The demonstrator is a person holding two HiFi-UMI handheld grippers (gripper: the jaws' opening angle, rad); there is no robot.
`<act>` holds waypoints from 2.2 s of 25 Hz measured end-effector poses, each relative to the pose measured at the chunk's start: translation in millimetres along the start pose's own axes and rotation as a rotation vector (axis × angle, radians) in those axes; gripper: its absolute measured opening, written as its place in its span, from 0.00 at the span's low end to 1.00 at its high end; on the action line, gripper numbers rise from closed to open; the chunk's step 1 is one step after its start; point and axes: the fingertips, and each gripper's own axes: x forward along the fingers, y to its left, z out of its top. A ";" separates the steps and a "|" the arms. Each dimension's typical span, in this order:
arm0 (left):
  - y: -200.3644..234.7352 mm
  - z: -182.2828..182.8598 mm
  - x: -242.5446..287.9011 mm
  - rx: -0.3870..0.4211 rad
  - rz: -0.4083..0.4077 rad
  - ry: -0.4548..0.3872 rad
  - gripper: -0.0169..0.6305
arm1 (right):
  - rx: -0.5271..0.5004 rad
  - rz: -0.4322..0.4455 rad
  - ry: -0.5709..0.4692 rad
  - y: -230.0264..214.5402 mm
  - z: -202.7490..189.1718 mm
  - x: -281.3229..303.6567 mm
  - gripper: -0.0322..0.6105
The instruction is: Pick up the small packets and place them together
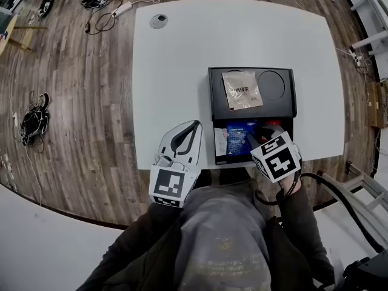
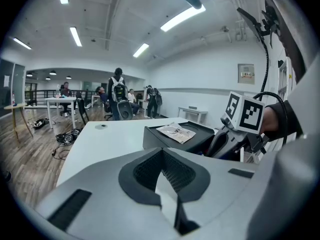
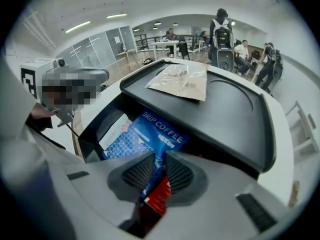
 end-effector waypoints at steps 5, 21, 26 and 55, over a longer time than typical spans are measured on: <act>1.0 2.2 0.4 0.006 0.001 -0.002 0.03 | -0.001 0.007 -0.038 5.6 3.9 -11.0 0.10; -18.7 16.7 -19.0 0.045 -0.036 -0.065 0.03 | -0.015 -0.059 -0.180 20.5 10.8 -65.4 0.08; -20.4 22.3 -22.4 0.051 -0.039 -0.082 0.03 | -0.033 -0.051 -0.182 19.8 11.6 -80.8 0.07; 12.9 21.4 7.9 -0.022 0.086 -0.037 0.03 | -0.003 -0.150 -0.223 -102.6 90.3 -80.6 0.15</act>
